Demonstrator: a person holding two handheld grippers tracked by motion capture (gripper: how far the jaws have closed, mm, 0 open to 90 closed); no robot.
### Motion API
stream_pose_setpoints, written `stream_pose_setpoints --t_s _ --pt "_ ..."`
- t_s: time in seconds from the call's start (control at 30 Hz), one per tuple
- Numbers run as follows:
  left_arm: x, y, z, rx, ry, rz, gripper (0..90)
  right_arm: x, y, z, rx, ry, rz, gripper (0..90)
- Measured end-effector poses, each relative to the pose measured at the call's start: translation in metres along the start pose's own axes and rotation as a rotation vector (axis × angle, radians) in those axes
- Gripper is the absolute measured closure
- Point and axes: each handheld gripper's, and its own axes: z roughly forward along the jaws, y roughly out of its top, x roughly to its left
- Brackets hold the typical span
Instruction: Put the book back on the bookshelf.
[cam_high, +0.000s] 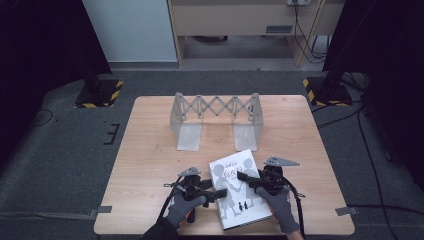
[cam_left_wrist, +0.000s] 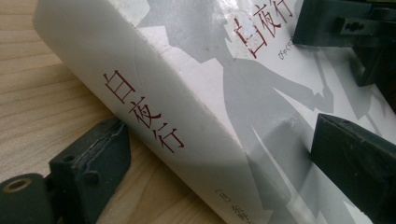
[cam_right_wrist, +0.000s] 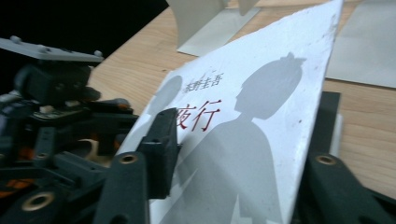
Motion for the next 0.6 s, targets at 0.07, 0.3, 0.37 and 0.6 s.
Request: stream_pose_setpoints --t_s 0.07,0.3,0.37,0.6 --pt "-0.0003 -0.0005 0.0002 -0.003 0.002 0.000 5.3 0.0007 -0.0009 0.0002 -0.003 -0.018 -0.009 47.6" --pt "-0.0009 -0.0014 0.0006 -0.007 0.009 0.001 7.6 0.0025 -0.0032 -0.0013 0.025 -0.111 -0.089 32.9" --pt "-0.0009 -0.0014 0.0005 -0.007 0.010 0.002 8.0 0.0012 -0.0039 -0.0020 0.028 -0.105 -0.087 32.9" --pt "-0.0014 -0.0014 0.0001 -0.005 0.026 0.006 12.5 -0.0047 -0.0080 -0.0048 0.072 -0.156 -0.087 30.2"
